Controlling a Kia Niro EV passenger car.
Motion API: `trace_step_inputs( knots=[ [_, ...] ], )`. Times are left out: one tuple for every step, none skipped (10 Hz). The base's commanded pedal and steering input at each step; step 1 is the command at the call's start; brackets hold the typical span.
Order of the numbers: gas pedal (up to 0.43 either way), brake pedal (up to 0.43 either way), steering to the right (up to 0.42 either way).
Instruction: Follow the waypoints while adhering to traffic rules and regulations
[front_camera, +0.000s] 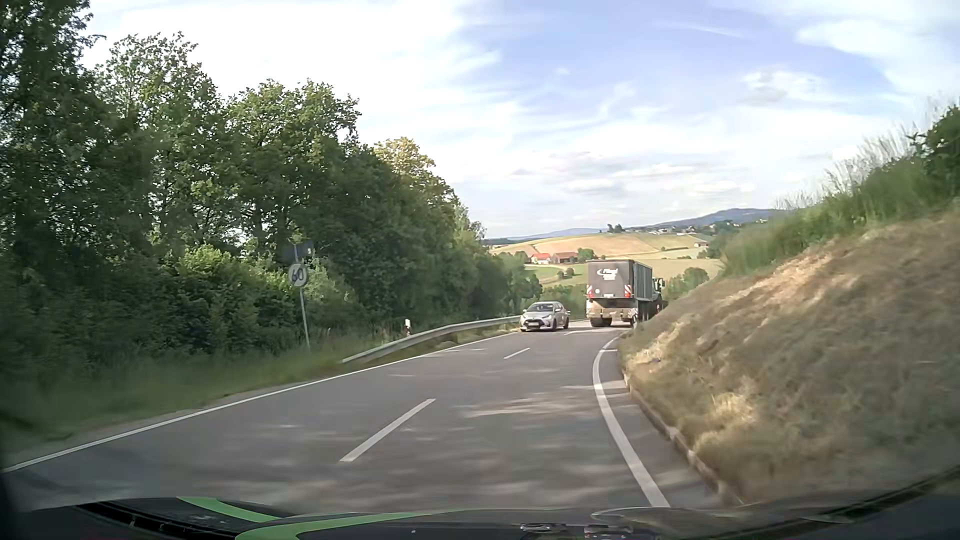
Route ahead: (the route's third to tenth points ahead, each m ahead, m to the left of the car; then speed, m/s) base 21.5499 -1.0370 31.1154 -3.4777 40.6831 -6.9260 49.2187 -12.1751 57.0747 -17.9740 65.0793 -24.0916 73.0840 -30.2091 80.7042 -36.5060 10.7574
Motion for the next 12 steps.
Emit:
trace_step_inputs(
  knots=[
    [0.000,0.000,0.049],
    [0.000,0.018,0.048],
    [0.000,0.073,0.045],
    [0.000,0.091,0.042],
    [0.000,0.122,0.040],
    [0.000,0.146,0.040],
    [0.000,0.152,0.039],
    [0.000,0.159,0.039],
    [0.000,0.159,0.039],
    [0.000,0.159,0.039],
    [0.000,0.165,0.040],
    [0.000,0.165,0.040]
  ],
)
